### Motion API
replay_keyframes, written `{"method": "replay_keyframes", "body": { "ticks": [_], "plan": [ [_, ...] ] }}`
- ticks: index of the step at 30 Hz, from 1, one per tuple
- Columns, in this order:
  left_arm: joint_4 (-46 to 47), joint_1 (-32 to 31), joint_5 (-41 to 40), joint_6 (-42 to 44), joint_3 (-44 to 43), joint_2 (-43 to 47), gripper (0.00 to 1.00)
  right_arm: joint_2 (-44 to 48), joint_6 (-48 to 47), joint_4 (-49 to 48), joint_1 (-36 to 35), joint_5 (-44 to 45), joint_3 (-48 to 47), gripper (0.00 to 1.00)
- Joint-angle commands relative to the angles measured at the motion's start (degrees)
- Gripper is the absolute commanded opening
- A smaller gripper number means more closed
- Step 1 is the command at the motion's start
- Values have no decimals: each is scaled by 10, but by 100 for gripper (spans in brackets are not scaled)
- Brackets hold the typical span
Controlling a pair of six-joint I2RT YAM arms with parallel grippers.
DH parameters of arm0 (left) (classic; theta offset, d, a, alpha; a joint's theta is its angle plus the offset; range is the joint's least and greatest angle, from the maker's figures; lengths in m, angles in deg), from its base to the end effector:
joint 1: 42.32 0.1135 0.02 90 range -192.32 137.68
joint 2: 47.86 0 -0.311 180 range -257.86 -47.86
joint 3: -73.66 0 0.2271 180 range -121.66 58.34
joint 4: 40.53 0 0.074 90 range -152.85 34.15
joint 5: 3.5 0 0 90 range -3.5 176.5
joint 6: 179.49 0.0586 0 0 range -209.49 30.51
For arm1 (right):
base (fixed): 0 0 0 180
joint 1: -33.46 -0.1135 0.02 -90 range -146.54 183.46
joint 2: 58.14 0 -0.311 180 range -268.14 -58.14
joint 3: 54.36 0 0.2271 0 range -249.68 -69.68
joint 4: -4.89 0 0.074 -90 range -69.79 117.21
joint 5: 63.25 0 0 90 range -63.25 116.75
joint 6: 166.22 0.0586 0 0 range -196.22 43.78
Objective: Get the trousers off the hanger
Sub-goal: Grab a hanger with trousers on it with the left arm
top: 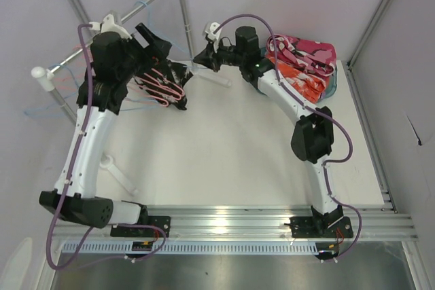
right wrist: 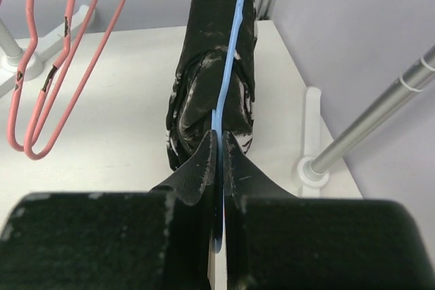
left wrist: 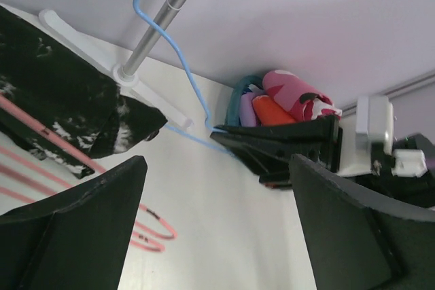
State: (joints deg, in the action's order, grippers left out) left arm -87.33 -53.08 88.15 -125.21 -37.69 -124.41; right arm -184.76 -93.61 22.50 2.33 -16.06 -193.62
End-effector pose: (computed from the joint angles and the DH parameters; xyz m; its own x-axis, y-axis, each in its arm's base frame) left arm 0.2589 -0.0509 0.5180 -0.2909 -0.5387 -0.7906 0.0547 0.8157 -0.5759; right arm 0.4448 0.3151 0.4027 0.2158 -0.1258 -0.9683 -0.9371 0.2519 -0.2416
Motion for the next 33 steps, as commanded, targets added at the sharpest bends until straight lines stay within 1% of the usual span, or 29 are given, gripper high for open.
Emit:
{"method": "replay_keyframes", "body": {
  "ticks": [1,3,4,7,10,13,18,20,24,29,30,33],
  "plan": [
    [62,0,-22,-84,-14,-22,92,31,26,-13,-15,-2,23,0],
    [75,-10,-60,-94,-17,-34,91,38,45,-17,-16,1,32,0],
    [80,-18,-86,-100,-15,-38,91,43,51,-38,-15,2,39,0],
    [80,-25,-115,-112,-31,-61,91,59,71,-58,-16,0,62,0],
    [71,-35,-151,-115,-55,-90,90,67,85,-51,-18,2,64,2],
    [69,-38,-159,-123,-69,-119,90,74,89,-38,-23,6,66,2],
    [63,-48,-198,-139,-90,-151,88,81,98,-31,-35,11,68,2],
    [51,-51,-222,-147,-104,-164,88,83,104,-32,-39,14,70,2],
    [56,-53,-238,-159,-109,-178,86,94,124,-47,-42,14,90,2],
    [60,-54,-246,-174,-111,-195,77,110,132,-59,-42,45,125,2],
    [61,-55,-249,-177,-111,-197,71,110,136,-57,-41,47,124,2],
    [69,-58,-253,-181,-107,-201,60,110,145,-58,-42,53,127,2]
  ]
}}
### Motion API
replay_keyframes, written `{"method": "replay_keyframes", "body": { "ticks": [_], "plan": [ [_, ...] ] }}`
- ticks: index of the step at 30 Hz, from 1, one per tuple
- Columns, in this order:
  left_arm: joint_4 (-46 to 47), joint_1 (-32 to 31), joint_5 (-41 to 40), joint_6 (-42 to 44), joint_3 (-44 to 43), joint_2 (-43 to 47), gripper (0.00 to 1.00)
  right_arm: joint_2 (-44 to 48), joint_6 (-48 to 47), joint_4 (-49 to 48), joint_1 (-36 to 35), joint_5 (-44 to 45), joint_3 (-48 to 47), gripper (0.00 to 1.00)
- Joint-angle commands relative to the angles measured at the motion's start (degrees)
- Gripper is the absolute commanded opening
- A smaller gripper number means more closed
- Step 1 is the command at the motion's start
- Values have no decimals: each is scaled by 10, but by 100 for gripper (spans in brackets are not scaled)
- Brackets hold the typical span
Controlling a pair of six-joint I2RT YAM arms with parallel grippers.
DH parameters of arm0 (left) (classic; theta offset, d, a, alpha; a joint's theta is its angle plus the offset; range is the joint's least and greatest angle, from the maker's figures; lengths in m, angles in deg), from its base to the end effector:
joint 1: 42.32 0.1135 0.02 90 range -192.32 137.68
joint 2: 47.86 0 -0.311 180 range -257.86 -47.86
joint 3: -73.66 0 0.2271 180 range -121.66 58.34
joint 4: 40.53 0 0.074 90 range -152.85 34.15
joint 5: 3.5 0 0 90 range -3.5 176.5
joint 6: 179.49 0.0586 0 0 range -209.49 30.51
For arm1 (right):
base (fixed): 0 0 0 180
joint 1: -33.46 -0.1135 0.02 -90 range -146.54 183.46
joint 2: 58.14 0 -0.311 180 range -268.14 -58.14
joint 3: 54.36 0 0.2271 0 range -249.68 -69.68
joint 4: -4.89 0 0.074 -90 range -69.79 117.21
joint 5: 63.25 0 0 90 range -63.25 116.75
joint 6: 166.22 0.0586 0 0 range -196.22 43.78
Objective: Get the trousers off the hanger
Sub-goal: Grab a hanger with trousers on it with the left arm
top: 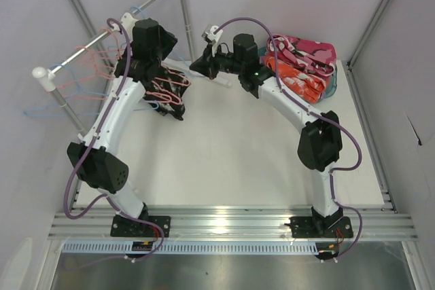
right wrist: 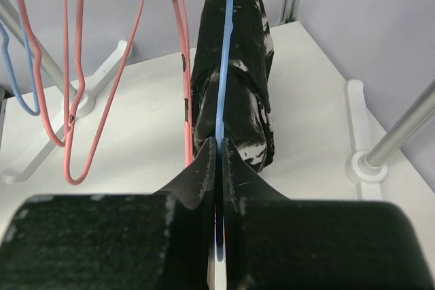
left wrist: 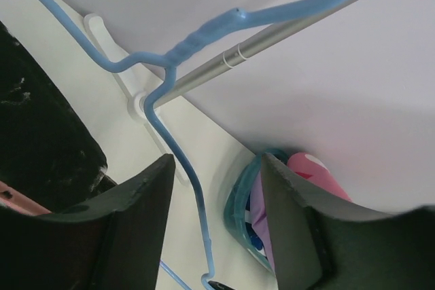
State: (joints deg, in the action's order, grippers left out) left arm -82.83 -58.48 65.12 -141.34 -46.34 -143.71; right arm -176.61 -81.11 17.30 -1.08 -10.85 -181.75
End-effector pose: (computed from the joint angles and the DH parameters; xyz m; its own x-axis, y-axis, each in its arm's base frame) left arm 0.3720 -0.0855 0.4757 -0.1270 -0.7256 -0.6763 -0.2807 0.6802 -0.6771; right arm 0.4021 0.3202 0.4148 0.0311 -0.0606 -0.9977 -0.9517 0.3033 -0.0481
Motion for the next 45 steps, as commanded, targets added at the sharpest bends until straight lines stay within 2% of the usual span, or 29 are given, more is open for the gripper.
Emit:
{"method": "replay_keyframes", "body": {
  "ticks": [1,6,11,14,15,18,23,26,27,30,38,45],
  "plan": [
    [26,-5,-24,-21,-20,-8,58,28,25,-8,-8,1,8,2],
    [48,-8,-29,-34,7,0,46,28,37,-15,-8,1,10,2],
    [64,-15,-36,-43,19,14,38,27,62,-31,-7,-5,12,2],
    [71,-16,-37,-46,26,19,29,28,73,-37,-7,-4,12,2],
    [74,-17,-39,-45,28,21,19,28,75,-39,-8,-4,12,2],
    [83,-17,-38,-32,29,24,0,33,83,-39,-8,-5,11,2],
    [89,-18,-33,13,9,40,0,62,88,5,-8,7,6,6],
    [94,-18,-20,54,-5,53,0,91,81,27,-7,26,9,13],
    [96,-18,-13,61,-13,56,0,98,82,48,-8,29,9,19],
    [100,-18,-3,88,-24,66,0,121,93,54,-7,30,10,24],
    [99,-17,24,192,-84,63,0,141,96,73,-12,46,28,24],
    [102,-22,20,208,-92,84,0,178,82,99,-10,108,38,28]
  ]
}}
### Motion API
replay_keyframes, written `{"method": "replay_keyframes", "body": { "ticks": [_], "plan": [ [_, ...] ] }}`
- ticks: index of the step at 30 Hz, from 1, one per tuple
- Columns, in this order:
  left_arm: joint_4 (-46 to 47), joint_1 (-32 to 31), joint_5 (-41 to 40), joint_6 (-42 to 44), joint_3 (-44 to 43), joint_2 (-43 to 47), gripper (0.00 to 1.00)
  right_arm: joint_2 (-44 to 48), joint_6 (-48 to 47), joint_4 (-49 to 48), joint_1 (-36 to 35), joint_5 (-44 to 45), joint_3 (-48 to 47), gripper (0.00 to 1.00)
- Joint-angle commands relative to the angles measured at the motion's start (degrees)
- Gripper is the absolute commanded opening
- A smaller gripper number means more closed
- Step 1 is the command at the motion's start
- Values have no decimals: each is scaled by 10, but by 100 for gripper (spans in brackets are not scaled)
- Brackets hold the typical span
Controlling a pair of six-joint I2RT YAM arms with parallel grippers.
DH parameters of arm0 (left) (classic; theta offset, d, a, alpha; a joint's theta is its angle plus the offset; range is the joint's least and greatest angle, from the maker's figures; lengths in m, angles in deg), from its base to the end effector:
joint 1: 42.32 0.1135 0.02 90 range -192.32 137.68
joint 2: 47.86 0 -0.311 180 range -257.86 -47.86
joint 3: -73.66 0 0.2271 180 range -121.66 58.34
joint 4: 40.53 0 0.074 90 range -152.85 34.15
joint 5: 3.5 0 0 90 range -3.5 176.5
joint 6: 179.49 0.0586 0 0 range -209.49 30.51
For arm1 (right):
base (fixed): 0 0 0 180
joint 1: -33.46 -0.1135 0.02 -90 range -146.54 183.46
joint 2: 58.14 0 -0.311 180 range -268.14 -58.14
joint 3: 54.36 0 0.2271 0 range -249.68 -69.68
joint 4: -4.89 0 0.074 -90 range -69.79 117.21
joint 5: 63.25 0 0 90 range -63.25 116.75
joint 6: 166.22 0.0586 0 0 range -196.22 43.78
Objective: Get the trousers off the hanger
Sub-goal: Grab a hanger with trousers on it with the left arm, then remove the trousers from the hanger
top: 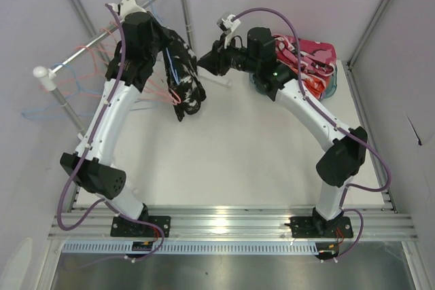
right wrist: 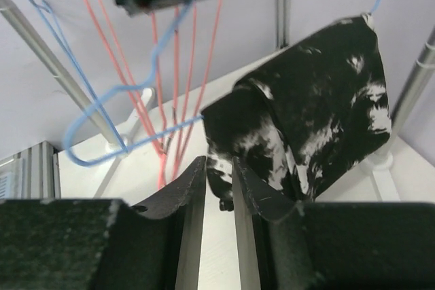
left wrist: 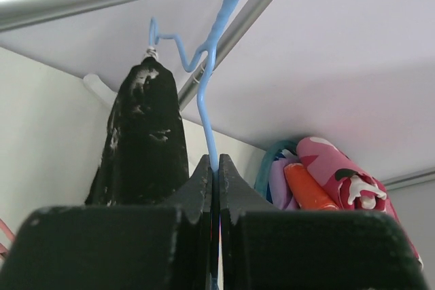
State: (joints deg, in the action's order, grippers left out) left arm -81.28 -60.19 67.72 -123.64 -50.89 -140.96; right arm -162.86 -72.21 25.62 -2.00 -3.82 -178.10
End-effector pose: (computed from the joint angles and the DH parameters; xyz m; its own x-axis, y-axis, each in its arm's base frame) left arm 0.3468 -0.0920 0.5216 -0.1206 -0.5195 -0.8459 -0.0962 0.8542 -0.5109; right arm 0.3396 0.2784 0.4846 -0.0881 0.0111 -0.9960 -0.9096 0.4066 0.0850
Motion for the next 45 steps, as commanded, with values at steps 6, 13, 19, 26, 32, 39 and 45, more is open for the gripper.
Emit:
{"method": "replay_keyframes", "body": {
  "ticks": [6,13,19,26,32,39,45],
  "plan": [
    [108,-31,-31,55,-36,81,0,74,-19,25,9,57,43,32],
    [110,-82,-45,86,-27,114,0,139,-70,-22,5,41,158,77],
    [110,-125,-60,95,-8,146,0,185,-117,-99,-28,38,242,88],
    [110,-190,-101,100,20,173,0,217,-105,-172,-63,41,286,99],
    [135,-233,-134,97,56,194,0,242,-92,-183,-101,156,303,99],
    [144,-262,-161,93,73,201,0,247,-53,-186,-124,184,302,99],
    [156,-275,-163,97,85,215,0,228,-121,-137,-151,206,287,95]
  ]
}}
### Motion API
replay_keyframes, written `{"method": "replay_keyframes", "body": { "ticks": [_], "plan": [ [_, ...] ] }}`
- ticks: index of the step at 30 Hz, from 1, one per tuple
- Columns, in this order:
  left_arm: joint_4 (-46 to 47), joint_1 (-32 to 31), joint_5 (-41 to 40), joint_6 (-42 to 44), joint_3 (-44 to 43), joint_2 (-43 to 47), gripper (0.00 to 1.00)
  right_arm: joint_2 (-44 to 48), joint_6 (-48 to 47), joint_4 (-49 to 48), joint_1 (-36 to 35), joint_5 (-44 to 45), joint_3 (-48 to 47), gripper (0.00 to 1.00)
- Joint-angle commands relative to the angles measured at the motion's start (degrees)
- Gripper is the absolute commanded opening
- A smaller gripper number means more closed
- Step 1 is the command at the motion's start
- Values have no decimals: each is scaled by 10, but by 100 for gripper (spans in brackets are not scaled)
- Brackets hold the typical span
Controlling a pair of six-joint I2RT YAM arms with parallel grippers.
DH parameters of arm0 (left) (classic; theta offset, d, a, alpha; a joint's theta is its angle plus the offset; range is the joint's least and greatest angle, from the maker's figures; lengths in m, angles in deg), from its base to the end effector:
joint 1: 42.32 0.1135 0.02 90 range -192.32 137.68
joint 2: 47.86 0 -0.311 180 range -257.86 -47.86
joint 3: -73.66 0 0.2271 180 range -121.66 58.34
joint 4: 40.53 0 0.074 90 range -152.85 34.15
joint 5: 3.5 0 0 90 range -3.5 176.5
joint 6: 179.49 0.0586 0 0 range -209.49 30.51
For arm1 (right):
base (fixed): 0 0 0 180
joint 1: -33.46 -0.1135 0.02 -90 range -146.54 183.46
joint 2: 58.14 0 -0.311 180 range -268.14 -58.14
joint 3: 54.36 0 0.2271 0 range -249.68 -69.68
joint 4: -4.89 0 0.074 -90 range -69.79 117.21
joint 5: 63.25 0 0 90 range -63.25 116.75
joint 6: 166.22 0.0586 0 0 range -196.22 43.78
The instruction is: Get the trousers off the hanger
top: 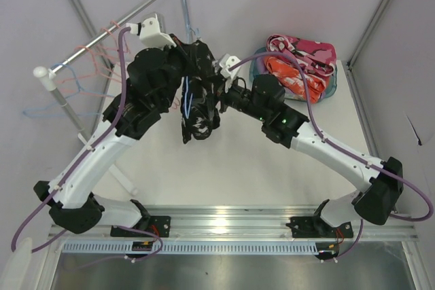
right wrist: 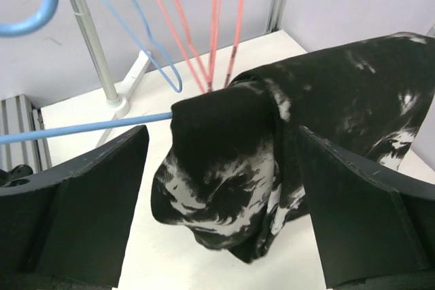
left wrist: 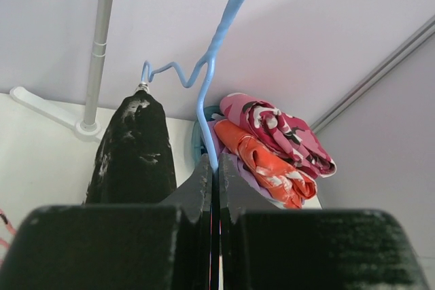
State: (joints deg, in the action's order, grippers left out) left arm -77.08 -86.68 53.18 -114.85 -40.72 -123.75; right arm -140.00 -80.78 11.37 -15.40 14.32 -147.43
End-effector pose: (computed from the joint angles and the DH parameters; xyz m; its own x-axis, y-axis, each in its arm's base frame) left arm 0.1976 -0.1482 0.5606 -0.0602 -0.4417 -0.8952 0.1836 0.8766 -0.4449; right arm 0.2073 0.2565 0.4763 0.1238 0.0237 -0.9920 -0.8695 0.4843 -0.0969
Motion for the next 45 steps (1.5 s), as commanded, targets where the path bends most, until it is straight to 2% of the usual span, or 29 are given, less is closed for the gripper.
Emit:
{"method": "replay_keyframes", "body": {
  "ticks": [1,5,11,13,22,24,26,29,30,33,34,37,45],
  "plan": [
    [114,-11,-17,12,-17,44,0,-3,-45,12,-20,29,-22,93],
    [111,-14,-12,14,-16,53,0,-7,-88,33,-26,31,-22,83],
    [110,-15,-9,4,-5,68,0,-15,-140,47,-27,38,-22,75],
    [103,-16,-4,5,-9,69,0,-18,-157,47,-27,46,-22,68],
    [87,-23,12,-26,-5,78,0,-48,-184,43,-27,87,-43,70],
    [88,-26,12,-30,0,80,0,-57,-198,49,-27,94,-49,68],
    [87,-27,13,-32,0,84,0,-69,-217,48,-27,107,-51,58],
    [88,-28,21,-36,2,86,0,-84,-236,48,-27,109,-57,56],
    [87,-28,22,-37,4,86,0,-88,-236,48,-27,108,-60,52],
    [83,-28,25,-40,3,87,0,-102,-244,42,-26,110,-65,33],
    [81,-28,26,-40,2,87,0,-104,-245,37,-26,110,-65,20],
    [81,-28,21,-37,3,92,0,-111,-248,30,-21,113,-68,0],
    [68,-28,-19,-46,40,101,0,-87,-233,-7,-5,160,-94,0]
  ]
}}
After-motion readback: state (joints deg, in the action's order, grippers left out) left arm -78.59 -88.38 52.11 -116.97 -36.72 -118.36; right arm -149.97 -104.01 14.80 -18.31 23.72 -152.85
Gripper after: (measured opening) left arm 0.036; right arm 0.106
